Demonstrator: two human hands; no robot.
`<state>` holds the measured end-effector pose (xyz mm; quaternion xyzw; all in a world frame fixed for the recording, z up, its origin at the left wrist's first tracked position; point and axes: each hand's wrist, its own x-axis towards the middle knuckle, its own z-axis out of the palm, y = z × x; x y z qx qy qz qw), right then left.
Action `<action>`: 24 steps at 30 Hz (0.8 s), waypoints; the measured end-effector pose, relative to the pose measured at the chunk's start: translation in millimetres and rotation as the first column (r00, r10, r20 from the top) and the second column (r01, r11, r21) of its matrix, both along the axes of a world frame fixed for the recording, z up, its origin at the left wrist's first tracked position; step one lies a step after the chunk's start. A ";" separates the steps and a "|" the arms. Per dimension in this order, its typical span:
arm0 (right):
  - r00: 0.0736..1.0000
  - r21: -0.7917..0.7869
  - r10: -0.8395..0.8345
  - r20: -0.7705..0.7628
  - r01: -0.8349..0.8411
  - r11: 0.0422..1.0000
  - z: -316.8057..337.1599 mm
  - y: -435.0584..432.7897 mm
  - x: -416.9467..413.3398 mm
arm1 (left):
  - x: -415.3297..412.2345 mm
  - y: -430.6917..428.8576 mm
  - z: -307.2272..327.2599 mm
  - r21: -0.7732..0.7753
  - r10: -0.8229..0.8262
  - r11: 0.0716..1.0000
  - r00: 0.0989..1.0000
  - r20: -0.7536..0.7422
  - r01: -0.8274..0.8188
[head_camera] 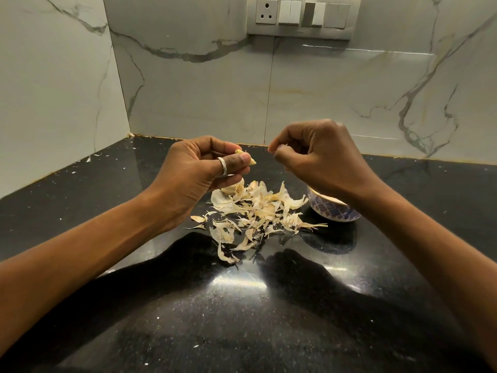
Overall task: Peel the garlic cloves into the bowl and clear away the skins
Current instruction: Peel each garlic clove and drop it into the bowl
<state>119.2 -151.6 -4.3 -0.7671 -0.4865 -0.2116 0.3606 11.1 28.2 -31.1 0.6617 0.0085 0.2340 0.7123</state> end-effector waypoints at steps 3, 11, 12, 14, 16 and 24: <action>1.000 -0.092 0.016 0.026 -0.013 0.996 2.9 -2.0 1.2 | 0.1 -0.8 -1.2 0.059 0.027 0.998 1.000 -0.005 -0.027; 0.977 -0.083 0.123 -0.176 -0.139 0.987 12.2 -4.7 -0.9 | -1.1 -6.3 2.4 0.276 0.103 0.955 0.994 0.044 -0.111; 0.967 -0.093 0.142 -0.214 -0.165 0.982 13.3 -5.5 -0.7 | 0.1 -8.2 3.4 0.270 0.103 0.956 0.994 0.043 -0.111; 0.955 -0.119 0.163 -0.247 -0.197 0.973 14.9 -6.9 -0.4 | 2.8 -11.3 5.9 0.259 0.090 0.961 0.995 0.031 -0.095; 0.957 -0.139 0.168 -0.237 -0.204 0.969 16.0 -8.4 -0.1 | 5.8 -12.9 8.8 0.265 0.074 0.961 0.997 0.020 -0.076; 0.953 -0.094 0.167 -0.254 -0.196 0.976 20.1 -16.0 6.4 | 18.7 -14.5 20.8 0.317 0.013 0.948 1.000 -0.006 -0.010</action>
